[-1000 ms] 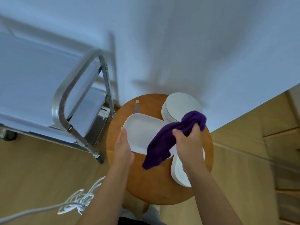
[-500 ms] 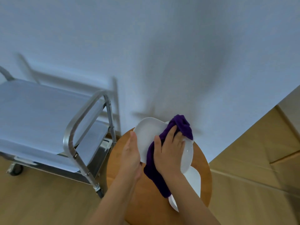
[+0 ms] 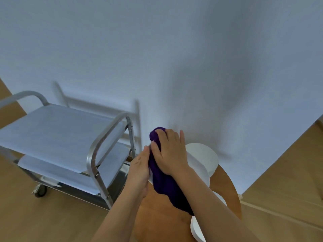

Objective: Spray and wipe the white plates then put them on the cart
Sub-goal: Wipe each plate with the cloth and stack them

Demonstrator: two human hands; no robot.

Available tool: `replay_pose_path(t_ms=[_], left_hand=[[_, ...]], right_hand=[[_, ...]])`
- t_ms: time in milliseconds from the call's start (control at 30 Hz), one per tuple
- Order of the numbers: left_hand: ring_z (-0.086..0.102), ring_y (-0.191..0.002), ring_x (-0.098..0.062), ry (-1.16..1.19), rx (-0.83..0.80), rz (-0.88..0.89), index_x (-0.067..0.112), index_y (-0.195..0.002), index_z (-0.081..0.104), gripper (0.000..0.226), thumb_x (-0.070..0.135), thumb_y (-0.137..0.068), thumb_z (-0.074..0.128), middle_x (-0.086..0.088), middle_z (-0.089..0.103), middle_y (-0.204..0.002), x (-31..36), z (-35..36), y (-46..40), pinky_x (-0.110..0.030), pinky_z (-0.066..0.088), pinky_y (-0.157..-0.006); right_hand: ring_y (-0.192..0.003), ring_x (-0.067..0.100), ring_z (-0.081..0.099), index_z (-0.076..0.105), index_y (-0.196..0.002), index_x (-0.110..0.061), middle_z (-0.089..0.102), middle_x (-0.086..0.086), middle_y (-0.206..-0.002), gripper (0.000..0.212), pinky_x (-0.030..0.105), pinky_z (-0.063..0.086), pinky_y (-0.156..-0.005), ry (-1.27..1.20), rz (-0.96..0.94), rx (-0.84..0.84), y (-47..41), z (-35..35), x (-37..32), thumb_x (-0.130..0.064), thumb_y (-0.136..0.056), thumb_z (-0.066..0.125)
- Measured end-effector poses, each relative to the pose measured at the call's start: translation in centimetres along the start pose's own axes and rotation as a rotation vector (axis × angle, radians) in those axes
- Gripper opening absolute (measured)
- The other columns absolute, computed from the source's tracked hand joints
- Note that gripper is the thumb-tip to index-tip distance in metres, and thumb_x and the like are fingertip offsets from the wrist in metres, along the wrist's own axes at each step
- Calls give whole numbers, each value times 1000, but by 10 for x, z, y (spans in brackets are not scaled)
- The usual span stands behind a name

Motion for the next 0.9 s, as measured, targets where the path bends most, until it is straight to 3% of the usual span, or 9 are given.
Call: replay_pose_path(t_ms=[133, 233, 300, 367, 433, 533, 633, 767, 900], left_hand=[[71, -88, -18, 59, 65, 59, 25, -90, 77, 36, 42, -97, 46, -6, 75, -94, 12, -10, 10, -29, 54, -73], [72, -75, -20, 95, 124, 73, 22, -80, 77, 37, 43, -94, 49, -9, 74, -83, 20, -15, 13, -29, 55, -62], [71, -65, -16, 125, 151, 78, 25, -73, 76, 39, 45, -94, 49, -4, 74, -74, 26, -20, 14, -29, 54, -55], [68, -55, -10, 120, 190, 84, 29, -65, 72, 41, 47, -95, 48, 5, 71, -62, 34, -28, 13, -32, 53, -56], [66, -51, -6, 104, 221, 99, 33, -61, 70, 43, 48, -94, 48, 11, 67, -55, 42, -36, 13, -33, 53, -57], [70, -80, -18, 149, 235, 96, 33, -70, 73, 34, 49, -92, 53, 9, 72, -68, 47, -42, 10, -40, 57, -74], [65, -88, -22, 130, 253, 139, 47, -61, 71, 36, 51, -92, 53, 13, 70, -64, 55, -46, 8, -48, 52, -88], [64, -80, -19, 174, 282, 186, 47, -54, 69, 39, 47, -92, 57, 14, 68, -58, 60, -49, 9, -46, 51, -86], [65, -81, -12, 246, 382, 171, 32, -69, 69, 33, 48, -93, 54, 8, 69, -74, 52, -50, 11, -24, 51, -68]], right_hand=[[-74, 14, 53, 46, -93, -24, 57, -7, -79, 45, 42, 31, -102, -12, 99, 59, -10, -18, 13, -61, -84, 21], [-54, 7, 45, 40, -77, -25, 49, -12, -62, 50, 31, 42, -65, -72, 152, 65, -11, -29, 20, -71, -77, 21], [-59, 8, 51, 46, -76, -25, 54, -10, -66, 55, 32, 46, -62, -170, 234, -45, -8, -25, 33, -76, -72, 27], [-73, 13, 60, 57, -82, -21, 62, -8, -81, 61, 39, 53, -75, -390, 296, -203, -3, -19, 46, -77, -64, 42], [-85, 10, 64, 62, -96, -25, 66, -15, -93, 67, 35, 51, -83, -590, 324, -374, 3, -16, 50, -78, -56, 56], [-78, 3, 67, 61, -93, -34, 69, -19, -82, 55, 24, 51, -70, -797, 310, -535, 11, -19, 46, -69, -52, 70], [-91, 14, 68, 60, -107, -29, 71, -9, -96, 58, 25, 54, -72, -987, 303, -602, 19, -22, 46, -46, -55, 81], [-95, 23, 67, 59, -113, -24, 70, 3, -103, 59, 31, 55, -75, -1164, 376, -522, 32, -22, 52, -26, -59, 83], [-90, 19, 66, 59, -106, -33, 70, -4, -96, 52, 26, 54, -65, -1230, 561, -182, 43, -19, 70, -27, -62, 84]])
Point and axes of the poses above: each hand's wrist, its own y-axis away from the middle knuckle, its own z-axis out of the palm, x = y × z, the point moved 9 cm from there along -y, towards the middle knuckle
